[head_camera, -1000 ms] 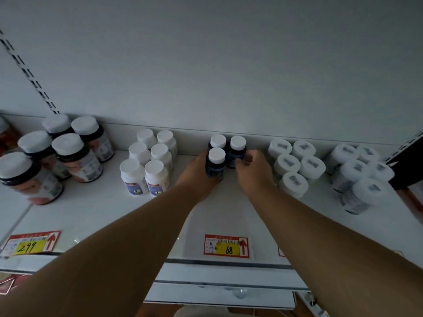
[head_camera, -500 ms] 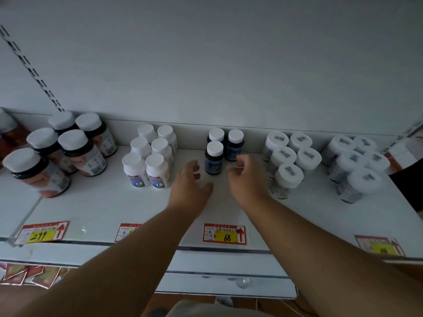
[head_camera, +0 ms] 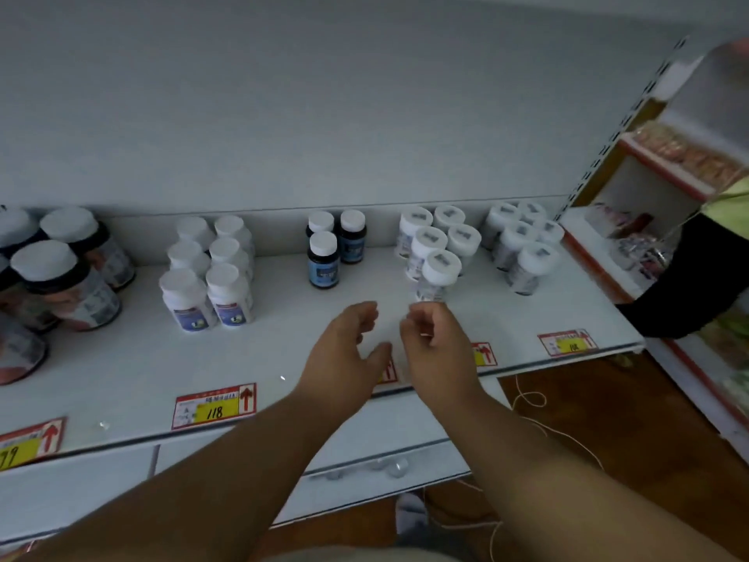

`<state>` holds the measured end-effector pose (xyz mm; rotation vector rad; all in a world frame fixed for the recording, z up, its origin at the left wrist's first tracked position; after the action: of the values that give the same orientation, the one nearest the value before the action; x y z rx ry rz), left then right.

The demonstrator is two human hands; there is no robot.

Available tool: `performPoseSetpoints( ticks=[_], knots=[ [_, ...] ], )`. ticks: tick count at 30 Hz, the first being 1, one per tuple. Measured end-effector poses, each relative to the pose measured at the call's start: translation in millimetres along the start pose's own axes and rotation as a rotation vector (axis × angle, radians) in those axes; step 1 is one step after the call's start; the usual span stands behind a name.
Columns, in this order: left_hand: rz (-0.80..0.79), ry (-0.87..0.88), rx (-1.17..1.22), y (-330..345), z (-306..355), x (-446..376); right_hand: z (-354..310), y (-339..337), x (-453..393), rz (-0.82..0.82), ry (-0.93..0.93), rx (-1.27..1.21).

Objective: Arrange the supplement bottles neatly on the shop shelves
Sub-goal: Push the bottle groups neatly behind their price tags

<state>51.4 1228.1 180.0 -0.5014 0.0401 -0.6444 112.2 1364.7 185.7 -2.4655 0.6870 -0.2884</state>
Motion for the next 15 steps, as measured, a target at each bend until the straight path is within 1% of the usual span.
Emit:
performPoseSetpoints(
  ticks=[3, 7, 10, 13, 15],
  knots=[
    [-0.017, 0.023, -0.022, 5, 10, 0, 4, -15, 3, 0.048, -0.044, 0.013],
    [0.008, -0.01, 0.02, 14, 12, -15, 19, -30, -3, 0.102, -0.065, -0.006],
    [0.04, -0.065, 0.205, 29, 21, -35, 34, -62, -22, 0.153, -0.039, -0.053],
    [0.108, -0.159, 0.435, 42, 29, -63, 49, -82, -62, 0.063, 0.081, -0.187],
    [0.17, -0.212, 0.576, 50, 31, -80, 50, -88, -87, 0.008, 0.084, -0.314]
  ],
)
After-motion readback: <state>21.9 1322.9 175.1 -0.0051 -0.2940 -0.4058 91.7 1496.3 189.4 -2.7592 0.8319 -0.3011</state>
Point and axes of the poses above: each hand's wrist, its own x-axis away from the middle knuckle, its own y-axis out of the palm, z = x × y, the point moved 7 cm from there along -x, towards the middle knuckle, and after that the axes turned 7 degrees about -z, right-handed, at the moved point
